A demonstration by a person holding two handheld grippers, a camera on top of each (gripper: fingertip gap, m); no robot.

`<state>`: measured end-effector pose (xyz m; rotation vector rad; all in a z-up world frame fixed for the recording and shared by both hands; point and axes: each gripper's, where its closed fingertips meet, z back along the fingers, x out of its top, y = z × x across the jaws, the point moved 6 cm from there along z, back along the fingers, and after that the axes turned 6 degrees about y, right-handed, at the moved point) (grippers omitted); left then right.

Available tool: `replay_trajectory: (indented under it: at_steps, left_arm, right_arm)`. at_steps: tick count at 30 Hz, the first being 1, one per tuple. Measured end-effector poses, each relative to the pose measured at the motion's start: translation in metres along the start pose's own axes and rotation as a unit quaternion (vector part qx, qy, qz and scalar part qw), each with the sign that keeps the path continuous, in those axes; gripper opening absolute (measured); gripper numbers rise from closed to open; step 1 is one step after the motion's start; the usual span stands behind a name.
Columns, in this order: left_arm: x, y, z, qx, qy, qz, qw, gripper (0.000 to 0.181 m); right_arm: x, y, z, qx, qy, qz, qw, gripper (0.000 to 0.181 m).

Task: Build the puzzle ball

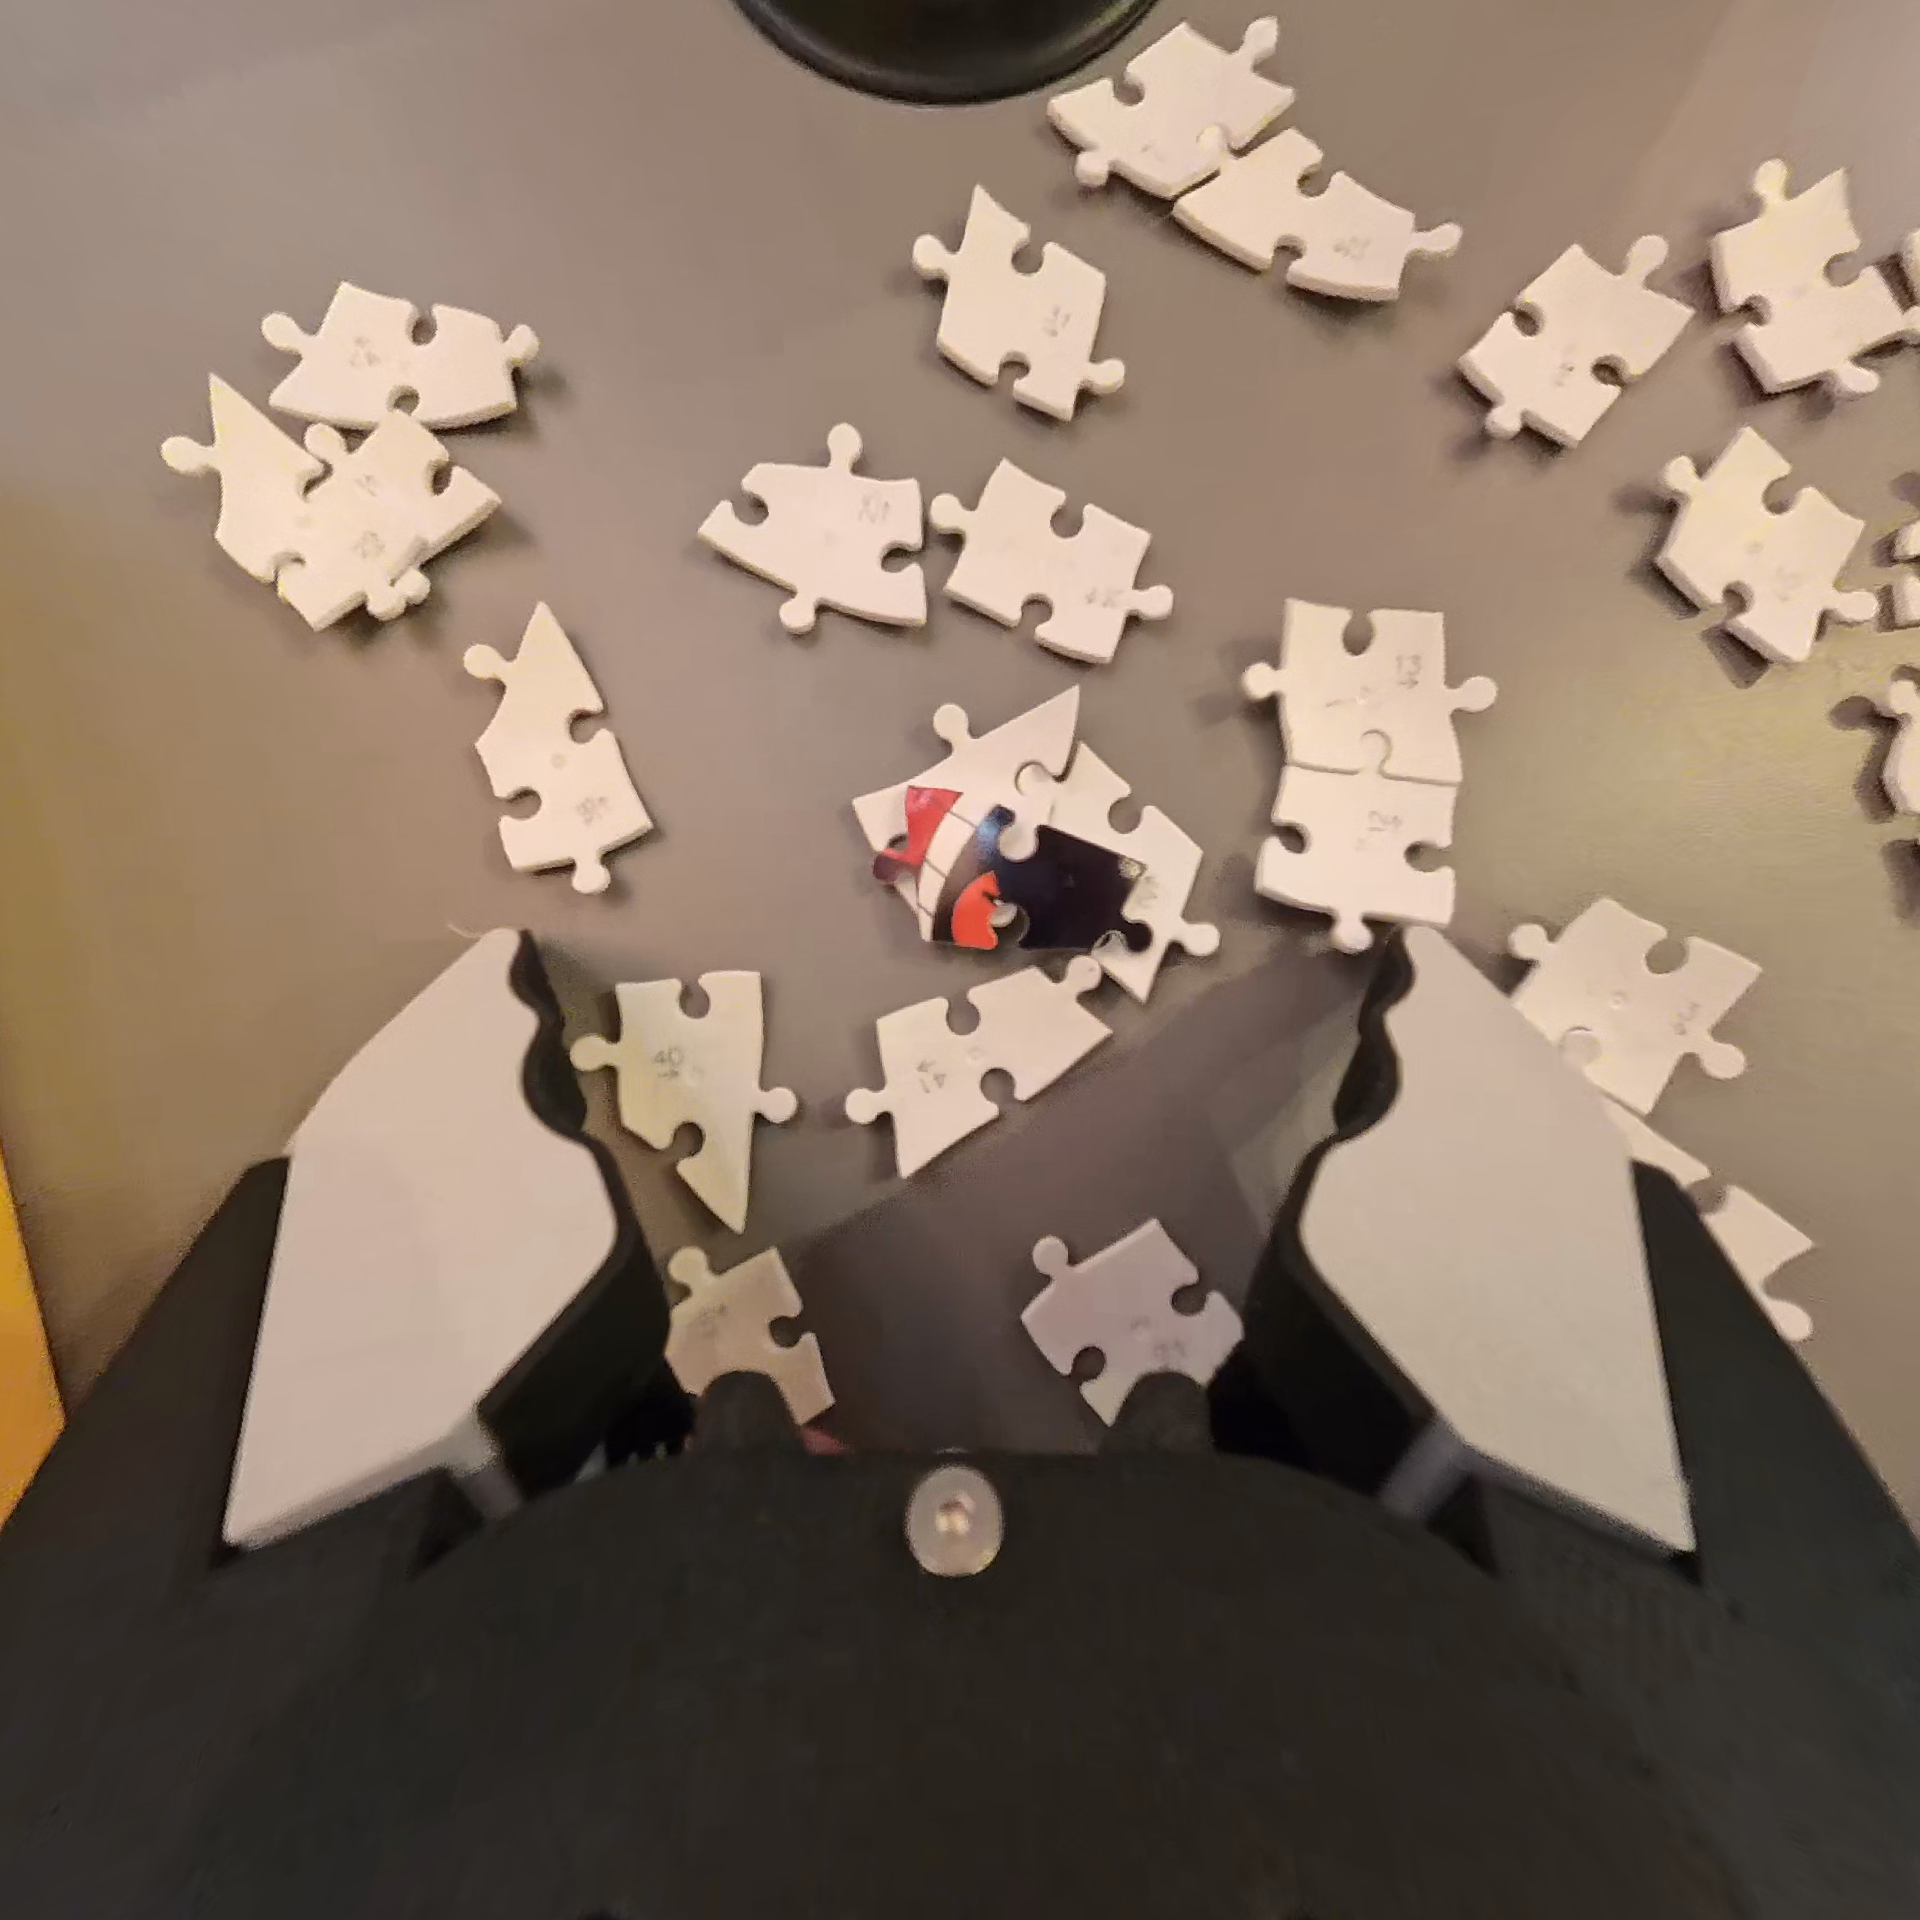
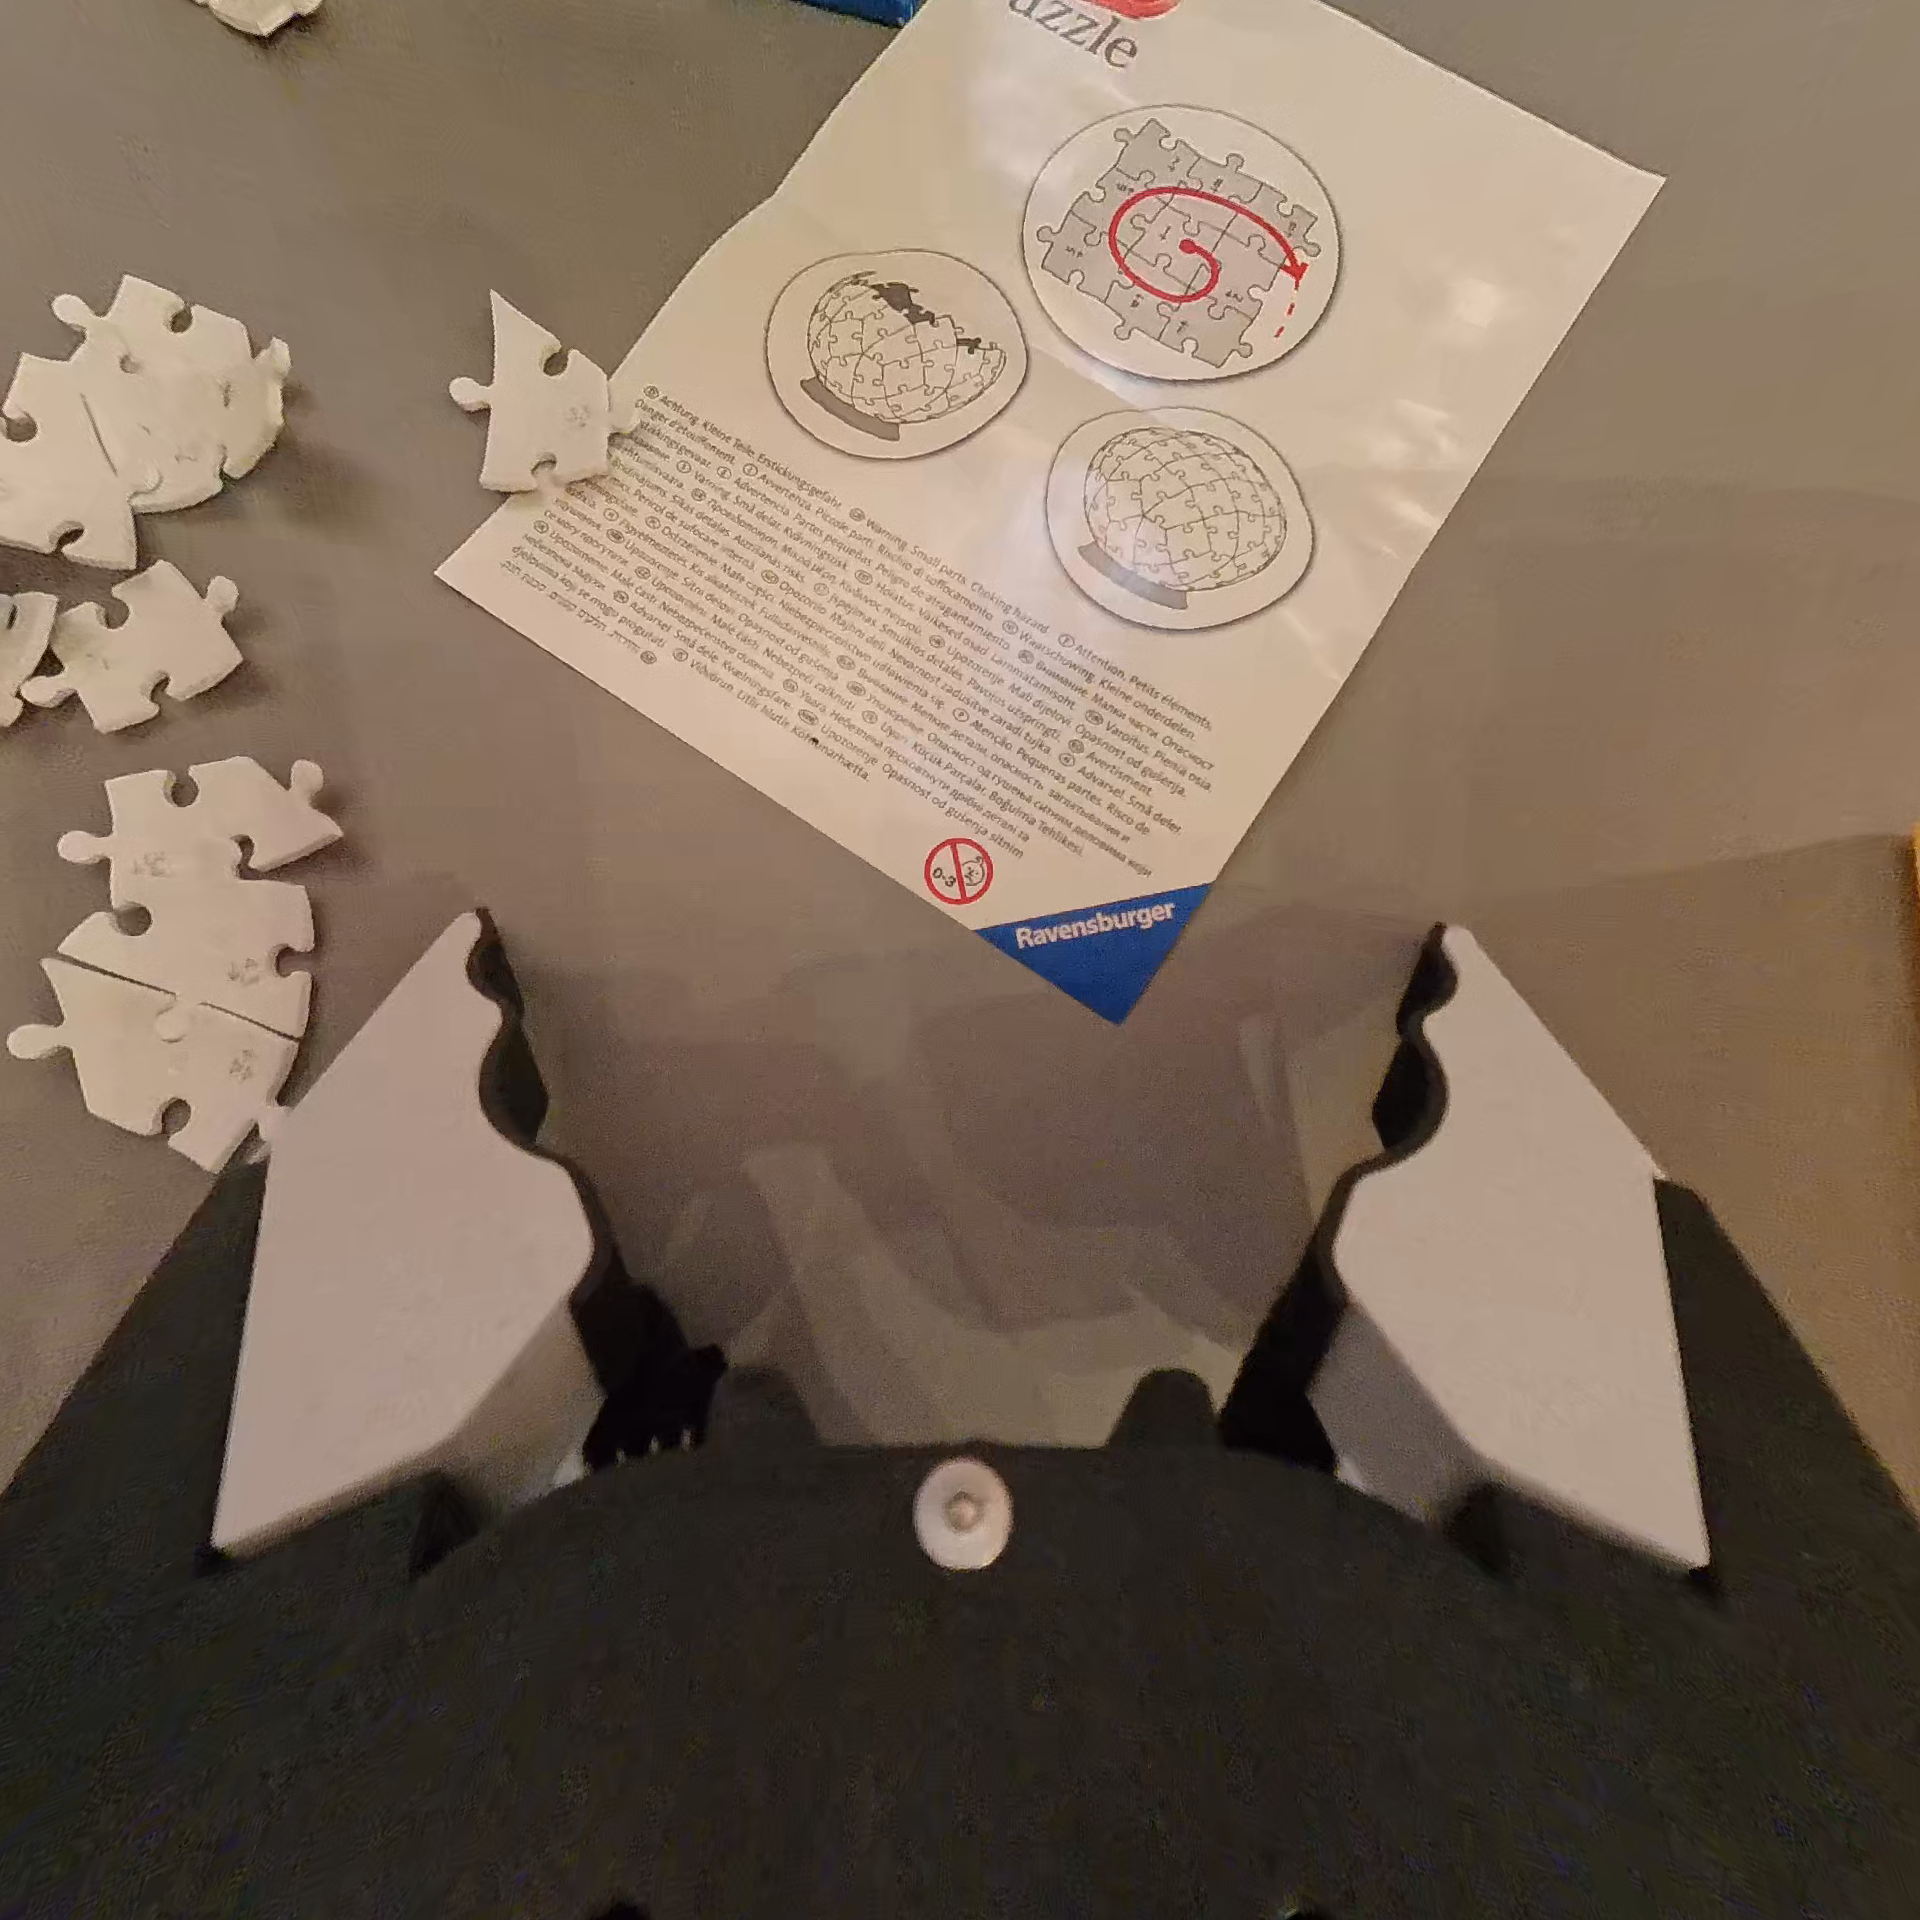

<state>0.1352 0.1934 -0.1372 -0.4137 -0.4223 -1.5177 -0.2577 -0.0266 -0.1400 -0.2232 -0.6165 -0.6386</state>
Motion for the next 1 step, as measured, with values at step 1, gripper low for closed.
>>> replay_trajectory:
  at_steps: [1]
  left_arm:
    - [0.0007, 0.0004, -0.0001, 0.000, 0.001, 0.000, 1.000, 0.140]
  right_arm:
    - [-0.0001, -0.0002, 0.0002, 0.000, 0.000, -0.001, 1.000, 0.160]
